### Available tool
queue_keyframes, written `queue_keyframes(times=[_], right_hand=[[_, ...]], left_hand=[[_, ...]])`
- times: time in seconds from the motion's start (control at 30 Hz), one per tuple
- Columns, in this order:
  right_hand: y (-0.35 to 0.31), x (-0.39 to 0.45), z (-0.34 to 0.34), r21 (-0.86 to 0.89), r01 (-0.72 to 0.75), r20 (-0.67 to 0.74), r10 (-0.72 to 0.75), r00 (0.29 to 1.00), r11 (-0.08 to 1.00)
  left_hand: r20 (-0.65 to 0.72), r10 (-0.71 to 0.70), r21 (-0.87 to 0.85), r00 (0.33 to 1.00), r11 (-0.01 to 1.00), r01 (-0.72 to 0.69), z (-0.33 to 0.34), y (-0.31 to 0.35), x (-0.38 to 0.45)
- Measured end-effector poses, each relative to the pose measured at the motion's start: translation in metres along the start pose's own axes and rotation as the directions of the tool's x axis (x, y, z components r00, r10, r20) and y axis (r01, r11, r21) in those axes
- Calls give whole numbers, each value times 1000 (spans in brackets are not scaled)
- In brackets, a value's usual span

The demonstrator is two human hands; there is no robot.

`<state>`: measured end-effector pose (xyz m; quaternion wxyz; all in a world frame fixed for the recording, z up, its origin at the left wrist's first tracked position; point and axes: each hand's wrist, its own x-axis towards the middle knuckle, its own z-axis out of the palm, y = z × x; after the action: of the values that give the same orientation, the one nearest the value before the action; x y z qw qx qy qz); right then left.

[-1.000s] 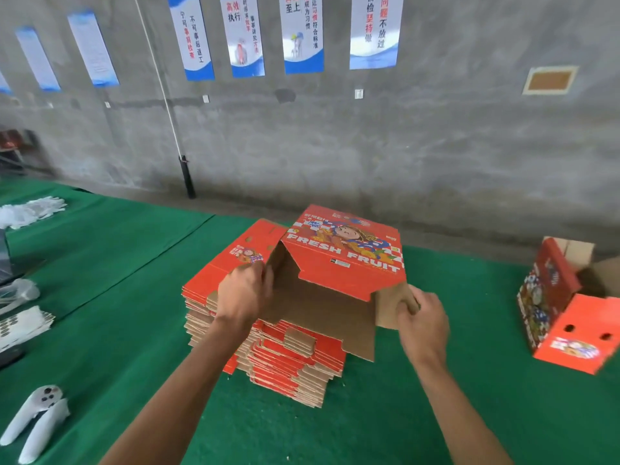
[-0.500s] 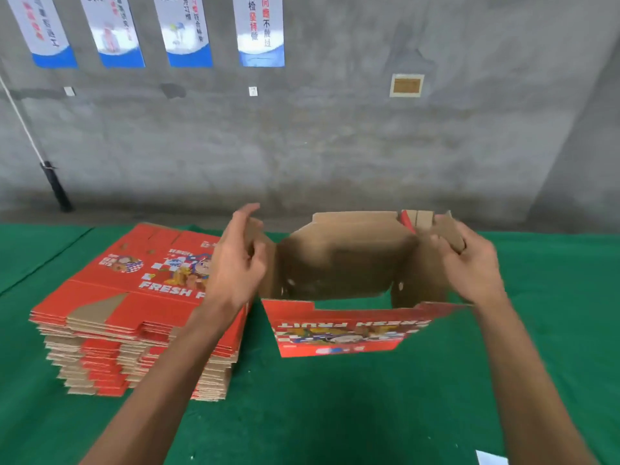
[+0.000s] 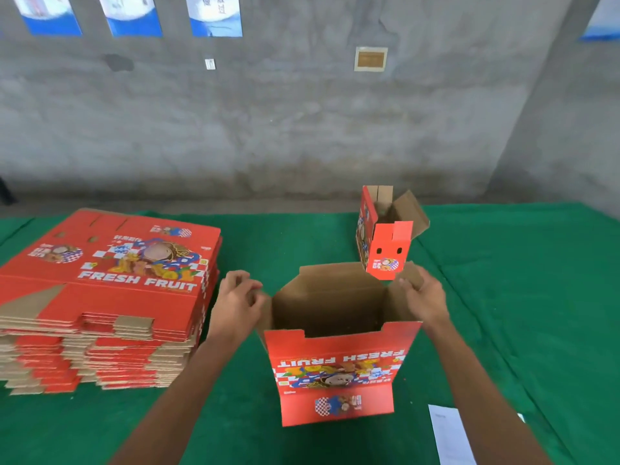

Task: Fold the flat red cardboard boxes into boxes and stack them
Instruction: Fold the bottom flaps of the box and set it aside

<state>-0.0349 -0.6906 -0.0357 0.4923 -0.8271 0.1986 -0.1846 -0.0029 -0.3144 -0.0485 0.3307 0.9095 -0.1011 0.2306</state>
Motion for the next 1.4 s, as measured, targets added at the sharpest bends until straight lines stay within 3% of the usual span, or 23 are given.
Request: queue_keyframes(times=[0.13,0.2,0.27,0.37,0.43,0.53,0.67,0.83,0.97,1.07,1.23,1.4], right_hand=[[24,-3,-4,75,-25,-67,30,997,997],[30,-3,-6,103,-21,-101,31,994,994],[37,-4,-6,109,-20,-153,36,988,994],[47,-6,-5,123,-31,-187,53,981,992],[50,-3,-5,79,-42,-195,57,979,996],[53,0,-4,-79,-136,-182,120,976,987],[69,-3,0,-286,-241,-68,231,971,927],[77,-8,9,-248,-209,57,229,972,946],[83,-8,7,-121,-254,-26,253,967,960],[78,-4,-6,-37,-234,-123,228,966,971],[48,3,-10,43,30,-216,-20,976,999],[34,-9,3,12,312,-110,-309,945,950]], left_hand=[[14,278,362,960,894,-264,3,-13,-9],[83,363,368,928,854,-367,6,-11,-10],[142,413,219,900,873,-436,10,-7,-14],[281,332,-77,901,943,-323,15,-2,-25],[370,210,-199,905,969,-144,16,-1,-34],[394,90,-365,915,928,66,16,-1,-50],[346,90,-511,934,853,107,17,-1,-59],[262,119,-498,958,867,29,26,-2,-63],[291,-96,-364,952,909,203,47,20,-54],[309,-161,-171,937,960,221,60,24,-45],[286,-271,231,919,950,209,68,24,-32],[242,-378,329,893,898,291,75,41,-33]])
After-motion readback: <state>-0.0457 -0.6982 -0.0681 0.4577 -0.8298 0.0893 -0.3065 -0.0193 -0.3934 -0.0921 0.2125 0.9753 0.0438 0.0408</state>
